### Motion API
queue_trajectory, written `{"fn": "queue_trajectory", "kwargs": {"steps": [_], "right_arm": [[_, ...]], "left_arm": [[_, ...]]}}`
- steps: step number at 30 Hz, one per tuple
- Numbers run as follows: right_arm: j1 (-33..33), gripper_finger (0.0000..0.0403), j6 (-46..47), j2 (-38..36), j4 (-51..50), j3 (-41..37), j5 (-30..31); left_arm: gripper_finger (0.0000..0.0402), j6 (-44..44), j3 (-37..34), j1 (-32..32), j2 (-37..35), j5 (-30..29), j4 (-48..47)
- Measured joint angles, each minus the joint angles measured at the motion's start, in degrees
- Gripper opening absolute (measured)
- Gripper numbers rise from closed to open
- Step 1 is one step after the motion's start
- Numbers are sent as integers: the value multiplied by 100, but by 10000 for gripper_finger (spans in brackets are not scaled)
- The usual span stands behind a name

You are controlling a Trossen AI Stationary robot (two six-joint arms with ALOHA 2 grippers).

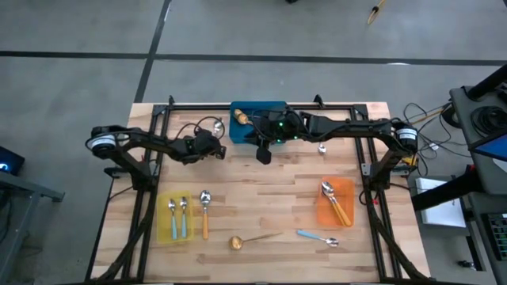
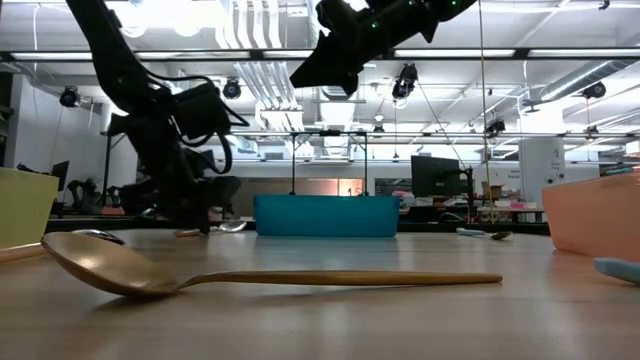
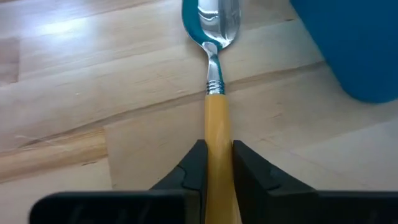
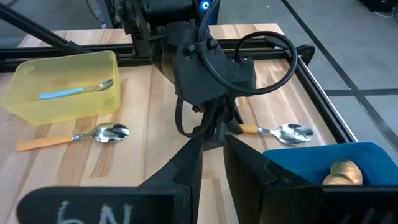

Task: Sort silverware by color (type)
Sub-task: Put the orange spoon into the orange bin

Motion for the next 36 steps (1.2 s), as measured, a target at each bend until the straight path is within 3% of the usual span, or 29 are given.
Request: {"fn": "queue_trajectory", "kwargs": {"steps": [6, 11, 22, 26, 32, 36], "right_arm": [[27, 56, -13, 2, -2, 0, 2], [29, 56, -16, 7, 59, -19, 2], [29, 56, 173, 659, 1490, -249, 138], [-22, 56, 208, 817, 1500, -177, 165], [-129, 56, 763, 824, 1155, -24, 258], [-217, 53, 1593, 847, 269, 489, 264]], "left_arm": [[31, -10, -121, -27, -218, -176, -51], [1, 161, -334, -293, -947, -443, -231], [3, 967, -362, -1493, -2801, -1860, -71], [2, 1214, -363, -1729, -3141, -1702, -59], [1, 1722, -375, -1768, -3365, -374, -489], [0, 2738, -381, -1763, -3557, -323, -838]]}}
